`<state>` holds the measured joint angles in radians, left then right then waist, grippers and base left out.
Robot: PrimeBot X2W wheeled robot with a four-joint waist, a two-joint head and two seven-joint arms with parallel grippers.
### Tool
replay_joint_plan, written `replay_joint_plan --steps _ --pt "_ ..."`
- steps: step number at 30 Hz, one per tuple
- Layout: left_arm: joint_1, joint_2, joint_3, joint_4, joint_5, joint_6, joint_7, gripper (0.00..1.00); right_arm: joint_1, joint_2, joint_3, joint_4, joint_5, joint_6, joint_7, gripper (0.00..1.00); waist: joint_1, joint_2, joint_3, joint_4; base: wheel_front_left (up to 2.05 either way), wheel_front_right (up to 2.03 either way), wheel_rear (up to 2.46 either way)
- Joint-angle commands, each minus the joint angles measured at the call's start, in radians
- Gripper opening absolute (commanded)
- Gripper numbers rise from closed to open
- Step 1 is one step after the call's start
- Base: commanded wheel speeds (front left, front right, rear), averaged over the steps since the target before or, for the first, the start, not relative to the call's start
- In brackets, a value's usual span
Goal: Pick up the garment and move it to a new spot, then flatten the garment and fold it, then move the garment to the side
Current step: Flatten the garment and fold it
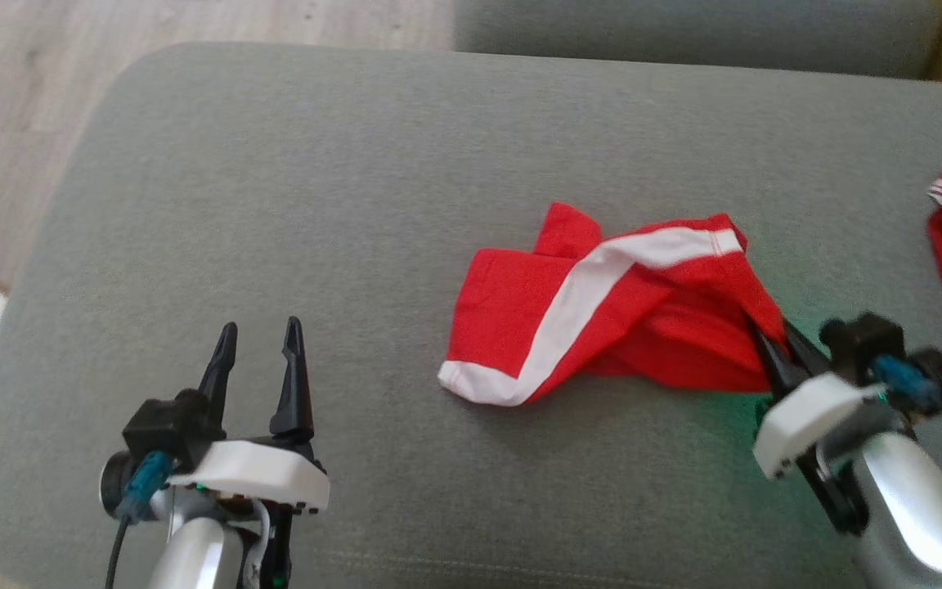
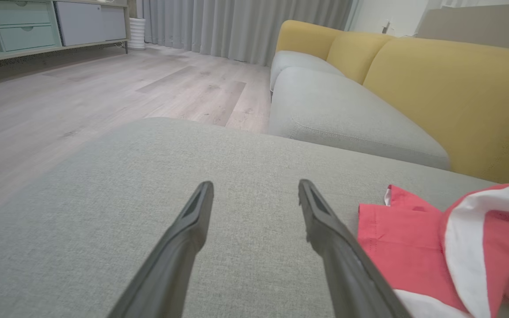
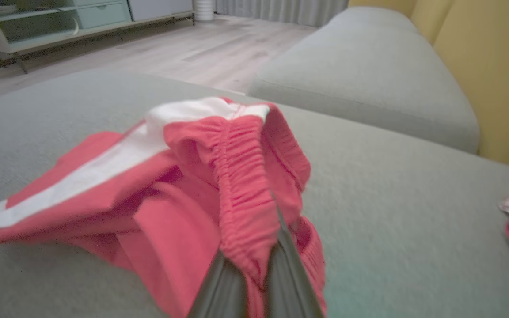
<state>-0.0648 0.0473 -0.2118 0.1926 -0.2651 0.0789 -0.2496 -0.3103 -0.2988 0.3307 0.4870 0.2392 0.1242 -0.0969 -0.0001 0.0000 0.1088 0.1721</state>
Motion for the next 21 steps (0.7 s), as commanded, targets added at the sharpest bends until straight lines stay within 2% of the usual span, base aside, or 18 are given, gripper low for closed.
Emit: replay_joint_plan --steps 1,5,14,15,16,17,18,21 --pt "-0.025 0.003 0.039 -0.040 0.013 0.000 -0.012 1.00 0.015 -0.017 -0.008 -0.042 -0.010 0.007 -0.008 0.00 0.0001 0.0000 0.006 -0.035 0.00 0.00 0.00" --pt "-0.032 0.003 0.046 -0.039 0.023 -0.007 -0.012 1.00 0.090 -0.003 -0.069 -0.042 -0.038 0.007 -0.012 0.00 0.0001 0.0000 0.009 -0.076 0.00 0.00 0.00" --pt "-0.035 0.003 0.055 -0.030 0.031 -0.014 -0.012 1.00 0.163 0.041 -0.188 -0.018 -0.071 0.007 -0.038 0.00 0.0001 0.0000 0.013 -0.102 0.00 0.00 0.00" --pt "-0.035 0.003 0.056 -0.029 0.031 -0.015 -0.012 1.00 0.168 0.049 -0.197 -0.016 -0.076 0.007 -0.043 0.21 0.0001 0.0000 0.014 -0.104 0.00 0.00 0.00" --pt "-0.035 0.003 0.057 -0.028 0.031 -0.015 -0.012 1.00 0.173 0.058 -0.207 -0.014 -0.081 0.007 -0.048 0.46 0.0001 0.0000 0.014 -0.105 0.00 0.00 0.00" --pt "-0.035 0.003 0.057 -0.028 0.031 -0.015 -0.012 1.00 0.178 0.066 -0.215 -0.012 -0.086 0.007 -0.052 0.88 0.0001 0.0000 0.014 -0.107 0.00 0.00 0.00" --pt "-0.035 0.003 0.057 -0.027 0.031 -0.016 -0.012 1.00 0.181 0.075 -0.224 -0.009 -0.089 0.007 -0.057 1.00 0.0001 0.0000 0.014 -0.109 0.00 0.00 0.00" --pt "-0.036 0.003 0.057 -0.025 0.030 -0.016 -0.012 1.00 0.196 0.096 -0.244 -0.009 -0.098 0.007 -0.070 1.00 0.0001 0.0000 0.013 -0.114 0.00 0.00 0.00"
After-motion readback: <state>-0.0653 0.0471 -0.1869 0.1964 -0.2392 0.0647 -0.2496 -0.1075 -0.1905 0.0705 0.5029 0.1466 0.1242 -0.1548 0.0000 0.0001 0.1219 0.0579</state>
